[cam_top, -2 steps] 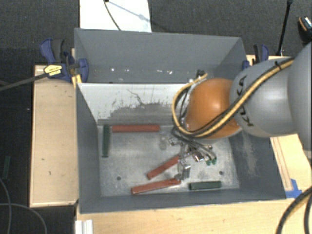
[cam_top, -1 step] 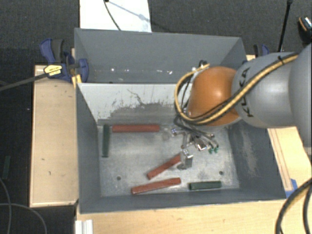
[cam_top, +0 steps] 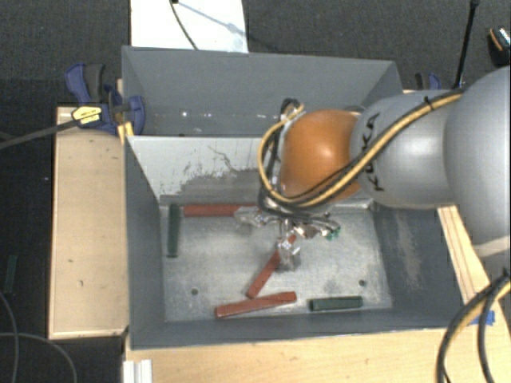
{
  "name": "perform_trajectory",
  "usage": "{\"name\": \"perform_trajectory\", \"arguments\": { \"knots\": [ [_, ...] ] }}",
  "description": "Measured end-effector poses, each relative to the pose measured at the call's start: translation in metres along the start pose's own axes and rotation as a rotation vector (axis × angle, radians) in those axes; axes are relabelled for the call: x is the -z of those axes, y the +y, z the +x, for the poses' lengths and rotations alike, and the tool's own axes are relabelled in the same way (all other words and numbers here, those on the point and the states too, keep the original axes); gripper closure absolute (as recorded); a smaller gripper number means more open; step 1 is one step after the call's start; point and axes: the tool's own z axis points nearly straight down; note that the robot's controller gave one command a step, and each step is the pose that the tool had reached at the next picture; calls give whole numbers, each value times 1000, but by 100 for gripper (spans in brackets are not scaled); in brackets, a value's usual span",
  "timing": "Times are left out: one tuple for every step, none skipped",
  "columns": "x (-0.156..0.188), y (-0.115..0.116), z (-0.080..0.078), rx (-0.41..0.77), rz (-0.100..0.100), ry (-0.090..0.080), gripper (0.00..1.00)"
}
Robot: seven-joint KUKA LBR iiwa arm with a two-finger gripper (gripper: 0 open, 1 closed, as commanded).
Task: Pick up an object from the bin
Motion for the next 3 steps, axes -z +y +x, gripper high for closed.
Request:
{"name": "perform_trajectory", "arguments": {
  "knots": [
    [0,-13,40,-78,0,5,0],
    [1,-12,39,-77,0,2,100],
    [7,-13,38,-78,1,0,100]
  ]
}}
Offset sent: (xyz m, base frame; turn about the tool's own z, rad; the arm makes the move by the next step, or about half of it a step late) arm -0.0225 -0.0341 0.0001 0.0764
